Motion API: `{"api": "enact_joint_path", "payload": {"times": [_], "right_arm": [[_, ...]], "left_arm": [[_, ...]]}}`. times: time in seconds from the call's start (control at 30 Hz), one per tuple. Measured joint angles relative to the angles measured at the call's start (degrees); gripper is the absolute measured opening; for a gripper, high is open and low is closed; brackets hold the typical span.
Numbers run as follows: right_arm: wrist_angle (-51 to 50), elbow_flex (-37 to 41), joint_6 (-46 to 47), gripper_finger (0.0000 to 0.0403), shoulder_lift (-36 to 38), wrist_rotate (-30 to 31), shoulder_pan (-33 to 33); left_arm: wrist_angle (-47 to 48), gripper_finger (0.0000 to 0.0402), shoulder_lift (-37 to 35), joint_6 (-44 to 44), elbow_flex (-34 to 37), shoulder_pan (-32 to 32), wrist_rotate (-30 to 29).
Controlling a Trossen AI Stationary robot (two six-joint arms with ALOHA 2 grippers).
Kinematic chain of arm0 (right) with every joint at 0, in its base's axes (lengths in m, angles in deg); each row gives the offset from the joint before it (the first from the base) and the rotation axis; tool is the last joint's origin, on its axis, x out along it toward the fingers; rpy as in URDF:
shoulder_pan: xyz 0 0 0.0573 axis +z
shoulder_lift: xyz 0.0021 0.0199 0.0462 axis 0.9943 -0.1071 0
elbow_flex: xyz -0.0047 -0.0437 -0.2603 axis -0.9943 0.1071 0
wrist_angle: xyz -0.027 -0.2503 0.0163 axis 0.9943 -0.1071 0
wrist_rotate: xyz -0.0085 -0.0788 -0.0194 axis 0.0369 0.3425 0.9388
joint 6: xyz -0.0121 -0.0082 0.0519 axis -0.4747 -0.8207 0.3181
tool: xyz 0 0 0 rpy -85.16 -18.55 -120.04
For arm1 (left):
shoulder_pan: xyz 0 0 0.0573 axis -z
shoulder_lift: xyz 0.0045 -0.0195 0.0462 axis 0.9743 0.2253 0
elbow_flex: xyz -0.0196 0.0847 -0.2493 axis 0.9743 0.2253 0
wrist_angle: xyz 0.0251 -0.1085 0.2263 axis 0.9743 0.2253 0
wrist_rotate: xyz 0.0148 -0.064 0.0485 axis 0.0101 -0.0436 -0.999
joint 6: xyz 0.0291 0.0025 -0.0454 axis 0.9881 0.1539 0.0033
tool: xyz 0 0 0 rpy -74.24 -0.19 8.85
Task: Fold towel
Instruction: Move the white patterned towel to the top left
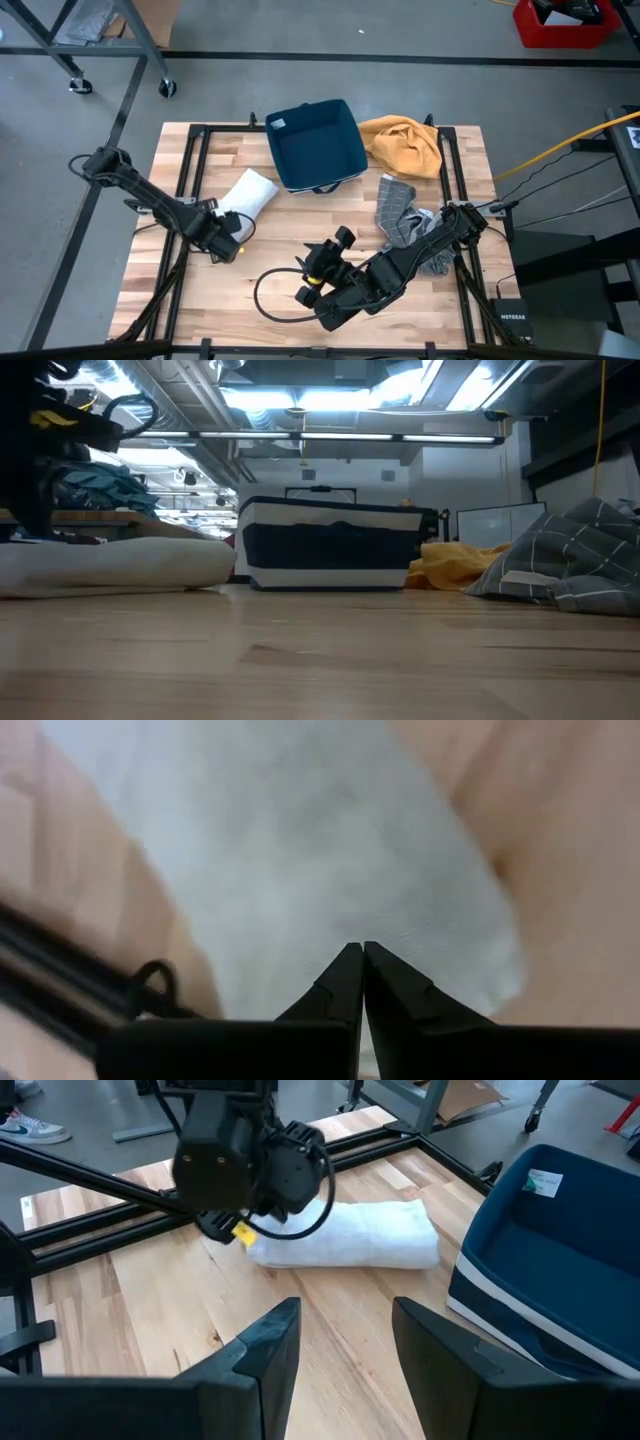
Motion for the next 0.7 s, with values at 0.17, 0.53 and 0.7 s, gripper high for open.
{"api": "enact_joint_path", "payload": {"times": [0.17,0.53,0.7], "right_arm": [[0.04,0.0,0.0,0.0165,0.0,0.0,0.0],[0.04,0.0,0.0,0.0165,0.0,-0.02,0.0],[0.04,0.0,0.0,0.0165,0.0,-0.02,0.0]], "left_arm": [[-10.41,0.0005,0.02,1.27,2.97,1.46,0.0],[-22.1,0.0005,0.02,-2.82,10.94,1.41,-2.62],[-35.26,0.0005,0.02,-1.47,14.49,1.35,-3.88]]}}
